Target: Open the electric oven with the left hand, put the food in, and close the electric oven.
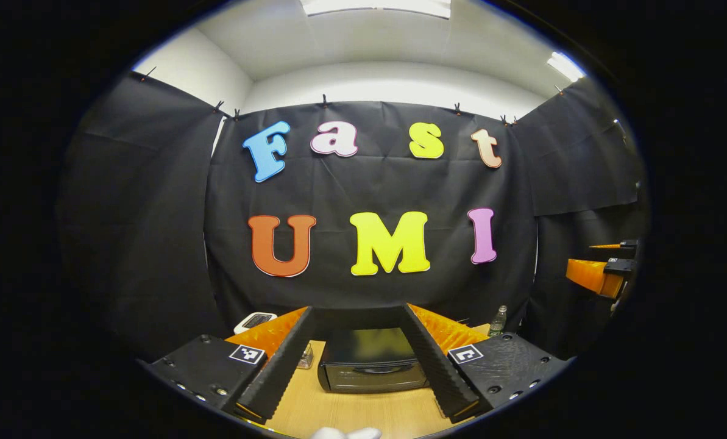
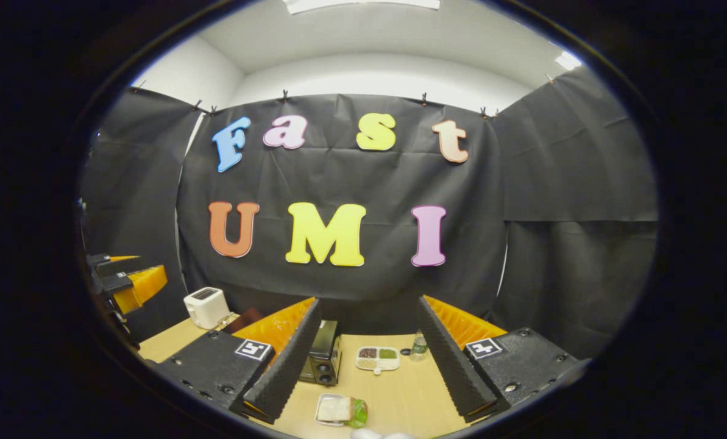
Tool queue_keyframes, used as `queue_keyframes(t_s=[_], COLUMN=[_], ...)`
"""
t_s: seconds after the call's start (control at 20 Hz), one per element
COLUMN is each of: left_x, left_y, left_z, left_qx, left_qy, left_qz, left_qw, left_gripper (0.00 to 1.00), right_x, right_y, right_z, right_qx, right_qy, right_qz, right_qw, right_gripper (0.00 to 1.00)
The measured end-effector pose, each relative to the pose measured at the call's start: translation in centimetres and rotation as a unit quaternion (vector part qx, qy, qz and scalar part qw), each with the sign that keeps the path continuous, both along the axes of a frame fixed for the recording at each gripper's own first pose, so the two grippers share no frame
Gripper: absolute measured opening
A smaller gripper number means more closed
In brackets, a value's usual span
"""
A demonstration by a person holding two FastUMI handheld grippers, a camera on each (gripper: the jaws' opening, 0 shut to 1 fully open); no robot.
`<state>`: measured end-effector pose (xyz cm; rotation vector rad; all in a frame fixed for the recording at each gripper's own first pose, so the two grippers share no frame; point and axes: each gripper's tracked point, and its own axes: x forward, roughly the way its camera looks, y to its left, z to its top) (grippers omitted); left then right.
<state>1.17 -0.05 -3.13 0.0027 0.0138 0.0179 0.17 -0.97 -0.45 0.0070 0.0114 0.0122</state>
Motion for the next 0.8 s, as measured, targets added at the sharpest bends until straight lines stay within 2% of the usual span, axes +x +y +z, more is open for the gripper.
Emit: queue_keyframes(t_s=[0.25,0.5,0.55,0.6,0.8], left_x=[2.3,4.8,5.5,6.4,9.9], left_y=[-1.1,-3.1,-3.6,-3.8,-5.1], left_z=[-4.7,-11.3,-12.7,-13.9,-18.8], left_qx=[0.021,0.012,0.013,0.014,-0.002], left_qy=[0.012,0.053,0.063,0.069,0.105], left_qz=[-0.002,-0.009,-0.010,-0.012,-0.015], left_qw=[1.000,0.998,0.998,0.997,0.994], left_gripper=[0.94,0.94,0.94,0.94,0.95], right_x=[-0.1,0.0,0.1,0.1,0.8], right_y=[-1.1,-2.7,-3.1,-3.5,-5.1], right_z=[-0.1,-1.2,-1.5,-1.8,-3.4], right_qx=[0.001,-0.008,-0.010,-0.012,-0.020], right_qy=[-0.010,-0.006,-0.004,-0.001,0.019], right_qz=[0.002,0.000,-0.002,-0.004,-0.014], right_qw=[1.000,1.000,1.000,1.000,1.000], right_gripper=[0.96,0.95,1.00,0.96,0.96])
